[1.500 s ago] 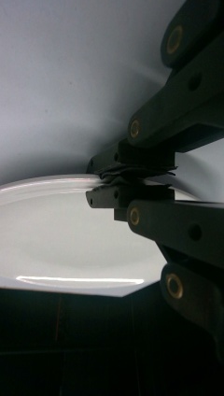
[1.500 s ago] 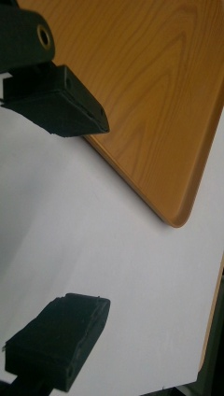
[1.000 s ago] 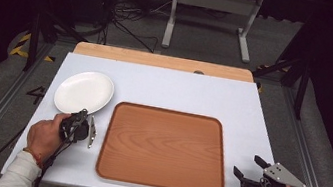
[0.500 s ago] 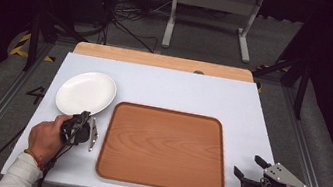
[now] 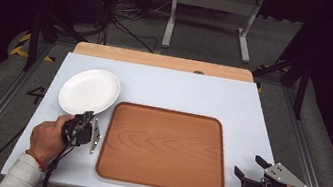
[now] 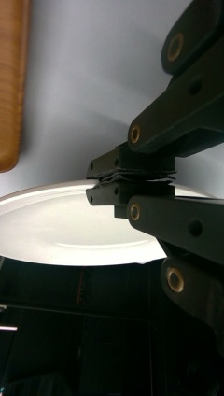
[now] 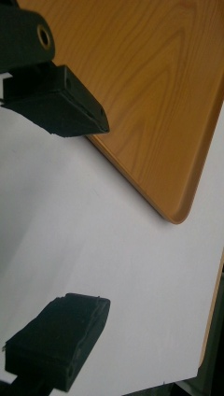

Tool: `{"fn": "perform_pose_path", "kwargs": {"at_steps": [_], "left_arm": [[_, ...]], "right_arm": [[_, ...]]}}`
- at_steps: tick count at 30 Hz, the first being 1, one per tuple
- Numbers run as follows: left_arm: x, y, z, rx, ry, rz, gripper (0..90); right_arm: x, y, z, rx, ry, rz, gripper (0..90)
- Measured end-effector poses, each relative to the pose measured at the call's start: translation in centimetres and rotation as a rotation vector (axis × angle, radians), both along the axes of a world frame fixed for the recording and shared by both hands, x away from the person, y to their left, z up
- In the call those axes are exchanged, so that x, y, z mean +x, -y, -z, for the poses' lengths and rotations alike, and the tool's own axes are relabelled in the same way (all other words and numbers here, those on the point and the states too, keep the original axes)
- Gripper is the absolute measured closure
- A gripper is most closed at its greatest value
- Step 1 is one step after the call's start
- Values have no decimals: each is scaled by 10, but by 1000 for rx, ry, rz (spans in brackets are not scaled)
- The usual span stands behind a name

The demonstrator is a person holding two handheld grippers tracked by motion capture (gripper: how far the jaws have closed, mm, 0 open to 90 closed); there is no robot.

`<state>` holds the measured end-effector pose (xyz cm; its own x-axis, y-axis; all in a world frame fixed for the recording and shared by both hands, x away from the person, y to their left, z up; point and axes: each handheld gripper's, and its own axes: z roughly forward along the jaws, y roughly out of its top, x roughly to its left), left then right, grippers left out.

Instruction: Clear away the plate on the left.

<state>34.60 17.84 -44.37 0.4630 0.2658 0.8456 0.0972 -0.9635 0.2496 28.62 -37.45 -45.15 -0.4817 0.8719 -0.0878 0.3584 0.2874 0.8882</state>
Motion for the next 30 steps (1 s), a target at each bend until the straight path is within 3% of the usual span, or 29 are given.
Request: {"fn": "perform_pose_path", "kwargs": {"at_steps": [15,19,23,26,30], "left_arm": [[-14,24,-17,-24,49,82,875],[-21,36,-22,-26,63,124,875],[-29,53,-24,1,91,172,876],[-31,57,-25,-12,82,188,875],[-38,73,-27,-3,74,251,874]], "right_arm": [[0,1,-1,-1,3,5,141],[-1,1,-1,-2,4,7,141],[-1,1,-1,0,4,11,142],[-1,1,-1,-5,5,11,142],[-2,1,-1,-6,8,7,142]]}}
